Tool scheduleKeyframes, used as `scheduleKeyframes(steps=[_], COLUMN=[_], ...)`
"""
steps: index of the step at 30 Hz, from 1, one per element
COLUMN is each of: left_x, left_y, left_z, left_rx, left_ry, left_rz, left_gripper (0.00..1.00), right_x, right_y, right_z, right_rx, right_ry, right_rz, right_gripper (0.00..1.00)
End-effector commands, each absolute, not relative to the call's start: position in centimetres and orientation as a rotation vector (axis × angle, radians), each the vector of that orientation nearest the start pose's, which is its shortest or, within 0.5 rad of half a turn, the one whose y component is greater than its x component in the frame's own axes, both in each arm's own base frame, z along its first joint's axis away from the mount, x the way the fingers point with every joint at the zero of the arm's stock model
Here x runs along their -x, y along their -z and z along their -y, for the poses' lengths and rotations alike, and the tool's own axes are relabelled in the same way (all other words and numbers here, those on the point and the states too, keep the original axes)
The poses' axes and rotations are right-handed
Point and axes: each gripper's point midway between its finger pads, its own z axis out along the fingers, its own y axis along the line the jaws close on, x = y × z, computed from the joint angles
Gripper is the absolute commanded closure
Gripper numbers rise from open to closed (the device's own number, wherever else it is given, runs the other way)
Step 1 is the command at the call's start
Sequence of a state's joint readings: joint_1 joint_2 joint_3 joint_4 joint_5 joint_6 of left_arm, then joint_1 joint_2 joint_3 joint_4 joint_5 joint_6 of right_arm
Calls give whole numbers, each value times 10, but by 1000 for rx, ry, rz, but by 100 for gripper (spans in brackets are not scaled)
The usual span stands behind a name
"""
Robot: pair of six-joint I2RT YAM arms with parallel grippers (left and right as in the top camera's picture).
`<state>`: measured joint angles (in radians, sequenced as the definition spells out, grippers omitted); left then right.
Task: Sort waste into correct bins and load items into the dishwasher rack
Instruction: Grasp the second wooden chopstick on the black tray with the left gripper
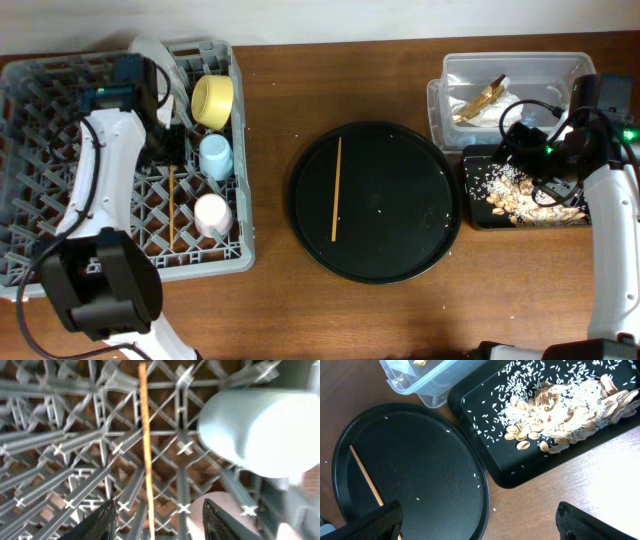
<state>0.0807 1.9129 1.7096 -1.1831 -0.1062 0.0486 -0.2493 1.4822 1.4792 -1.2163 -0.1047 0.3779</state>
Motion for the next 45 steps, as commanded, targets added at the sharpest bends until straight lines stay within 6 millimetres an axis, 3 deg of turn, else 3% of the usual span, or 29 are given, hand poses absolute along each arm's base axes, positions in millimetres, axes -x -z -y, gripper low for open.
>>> scheduleKeyframes(steps=[1, 2, 3, 5, 6, 9, 13, 16, 20, 24, 28, 33, 36, 38, 42, 45], left_x=[-418, -419, -421, -415, -404, -393, -393, -388, -387, -378, -377, -377, -374, -374, -378, -394], left_y=[-191, -199, -199, -192, -182, -158, -105, -73, -51, -31, -9, -7, 4, 5, -7, -59], left_z=[21, 63, 90, 140, 179, 224, 258, 267, 268, 281, 274, 274, 272, 272, 276, 281], left_rx=[-78, -157, -173, -295, -418, -484, -413, -438, -387, -439, -414, -411, -415, -414, -413, -461], left_ry=[141, 243, 282, 322, 344, 279, 170, 139, 131, 121, 29, 24, 7, 9, 23, 54], left_rz=[-2782, -2738, -2725, -2722, -2732, -2758, -2819, -2876, -2925, -2950, -2978, -2981, -3002, -3001, -2993, -2929], left_gripper=[48, 53, 53, 53, 53, 53, 59, 63, 73, 74, 74, 76, 84, 99, 99, 99], right_x=[-320, -320, -320, -320, -320, -320, -320, -320, -320, -320, -320, -320, -320, -320, -320, -320], right_y=[-205, -205, -205, -205, -205, -205, -205, -205, -205, -205, -205, -205, -205, -205, -204, -205], right_z=[67, 67, 67, 67, 67, 67, 67, 67, 67, 67, 67, 67, 67, 67, 67, 67], right_rx=[-850, -850, -850, -850, -850, -849, -850, -849, -850, -850, -850, -850, -850, -850, -850, -850], right_ry=[-160, -160, -160, -160, -160, -160, -160, -160, -160, -160, -160, -160, -160, -160, -160, -160], right_rz=[-2662, -2662, -2662, -2662, -2662, -2662, -2662, -2662, -2662, -2662, -2662, -2662, -2662, -2662, -2663, -2662], right_gripper=[2, 2, 1, 2, 2, 1, 2, 1, 1, 2, 1, 1, 2, 2, 2, 1])
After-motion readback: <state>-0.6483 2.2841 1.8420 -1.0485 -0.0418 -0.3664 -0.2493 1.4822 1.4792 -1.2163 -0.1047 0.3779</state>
